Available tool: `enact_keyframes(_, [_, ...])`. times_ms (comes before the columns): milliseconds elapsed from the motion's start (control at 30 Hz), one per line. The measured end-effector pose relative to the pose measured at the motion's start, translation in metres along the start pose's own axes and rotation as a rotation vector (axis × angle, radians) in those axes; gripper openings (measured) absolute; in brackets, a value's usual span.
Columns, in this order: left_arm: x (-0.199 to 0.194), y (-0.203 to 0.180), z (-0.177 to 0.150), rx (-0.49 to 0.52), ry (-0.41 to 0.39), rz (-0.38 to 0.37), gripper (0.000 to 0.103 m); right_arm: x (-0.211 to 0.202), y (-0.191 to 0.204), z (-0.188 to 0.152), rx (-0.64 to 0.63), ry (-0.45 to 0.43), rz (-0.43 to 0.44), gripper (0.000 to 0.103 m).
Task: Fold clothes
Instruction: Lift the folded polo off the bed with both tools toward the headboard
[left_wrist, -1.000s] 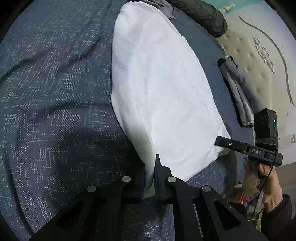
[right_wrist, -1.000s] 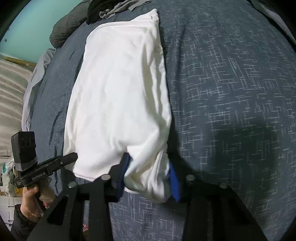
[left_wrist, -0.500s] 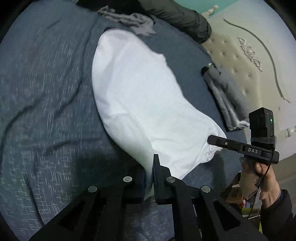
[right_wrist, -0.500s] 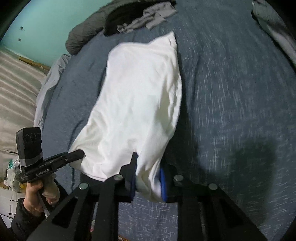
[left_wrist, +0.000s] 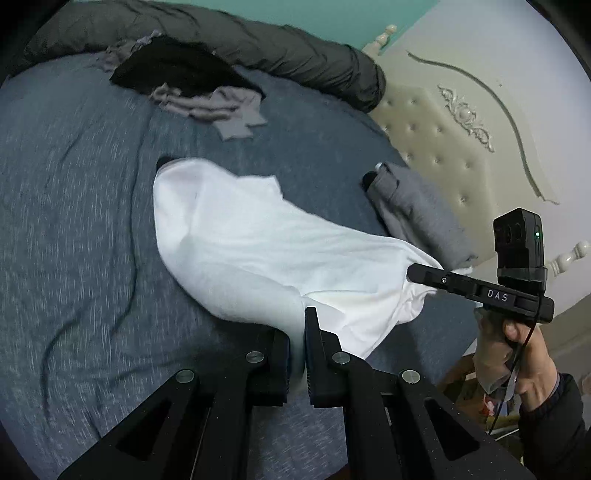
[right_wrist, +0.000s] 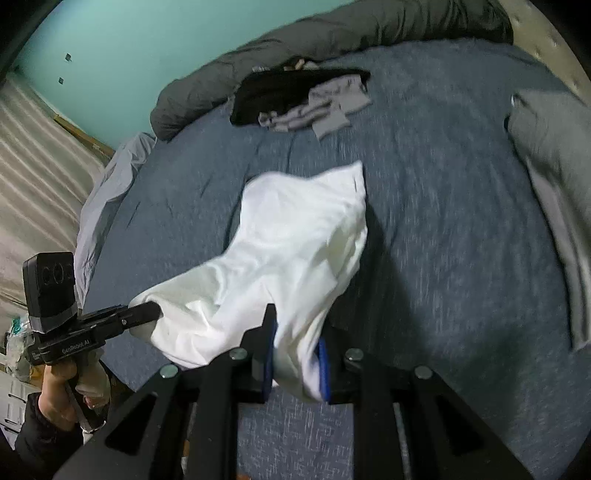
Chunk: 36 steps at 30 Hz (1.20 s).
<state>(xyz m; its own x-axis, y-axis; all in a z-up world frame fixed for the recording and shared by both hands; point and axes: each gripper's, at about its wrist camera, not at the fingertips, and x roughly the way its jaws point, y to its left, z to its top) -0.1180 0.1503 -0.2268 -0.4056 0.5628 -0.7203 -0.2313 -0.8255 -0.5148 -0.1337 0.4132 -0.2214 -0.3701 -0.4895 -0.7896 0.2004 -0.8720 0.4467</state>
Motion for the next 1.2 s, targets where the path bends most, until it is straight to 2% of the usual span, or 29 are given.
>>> enact_keyframes(533, [-0.027, -0.068, 0.108, 0.094, -0.104, -0.01, 0.006, -0.086, 0.007, 0.101, -0.06, -0.132, -0.046, 0.017])
enact_keyframes(900, [-0.02, -0.114, 0.16, 0.142, -0.131, -0.044, 0.006, -0.143, -0.013, 0.145, -0.077, -0.205, -0.088, 0.017])
enact_keyframes(1200, [-0.016, -0.172, 0.201, 0.208, -0.16, -0.078, 0.006, -0.2, -0.029, 0.181, -0.094, -0.275, -0.127, 0.017])
